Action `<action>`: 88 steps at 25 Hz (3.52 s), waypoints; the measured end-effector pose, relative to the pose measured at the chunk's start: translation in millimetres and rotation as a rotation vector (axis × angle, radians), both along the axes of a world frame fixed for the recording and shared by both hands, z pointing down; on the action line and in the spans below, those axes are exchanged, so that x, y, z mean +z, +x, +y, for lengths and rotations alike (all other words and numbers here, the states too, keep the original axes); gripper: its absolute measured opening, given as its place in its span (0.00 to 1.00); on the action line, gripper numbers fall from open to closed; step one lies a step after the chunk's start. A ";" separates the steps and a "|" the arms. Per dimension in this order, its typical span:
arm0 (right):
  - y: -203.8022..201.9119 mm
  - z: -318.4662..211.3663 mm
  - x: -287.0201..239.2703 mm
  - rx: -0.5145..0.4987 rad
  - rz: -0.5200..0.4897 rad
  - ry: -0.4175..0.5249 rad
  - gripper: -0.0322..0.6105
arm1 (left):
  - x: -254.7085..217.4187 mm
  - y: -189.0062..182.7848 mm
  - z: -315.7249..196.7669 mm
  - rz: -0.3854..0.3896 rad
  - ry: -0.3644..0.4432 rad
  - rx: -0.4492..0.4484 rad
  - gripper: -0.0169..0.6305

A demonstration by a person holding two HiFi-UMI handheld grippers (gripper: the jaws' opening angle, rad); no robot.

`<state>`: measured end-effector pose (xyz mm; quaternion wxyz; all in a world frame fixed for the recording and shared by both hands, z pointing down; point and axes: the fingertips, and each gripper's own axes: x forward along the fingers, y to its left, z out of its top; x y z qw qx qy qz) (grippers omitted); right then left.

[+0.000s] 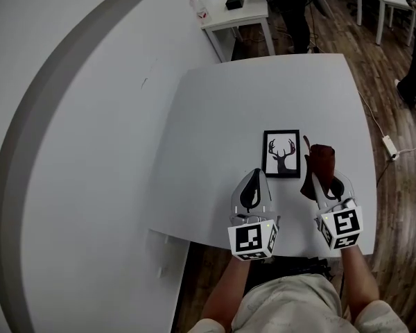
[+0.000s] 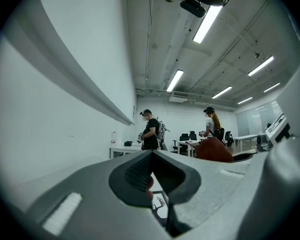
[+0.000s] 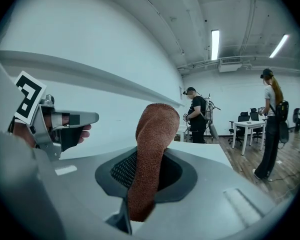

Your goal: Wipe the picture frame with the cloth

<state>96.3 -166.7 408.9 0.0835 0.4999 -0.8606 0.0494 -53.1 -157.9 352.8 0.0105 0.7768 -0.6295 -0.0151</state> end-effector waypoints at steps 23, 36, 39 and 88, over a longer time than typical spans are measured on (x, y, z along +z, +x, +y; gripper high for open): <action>-62.9 -107.2 79.2 -0.095 0.313 -0.121 0.20 | 52.9 -40.2 -76.6 0.064 -0.115 0.066 0.03; -114.0 -202.3 162.5 -0.437 0.984 -0.024 0.20 | 74.1 -58.2 -81.0 0.087 -0.165 0.006 0.03; -117.8 -205.4 185.8 -0.521 1.128 -0.017 0.20 | 76.6 -56.5 -74.2 0.088 -0.177 -0.012 0.03; -117.4 -75.4 202.9 -0.624 1.389 0.070 0.20 | 103.6 -54.9 -64.2 0.103 -0.232 -0.015 0.03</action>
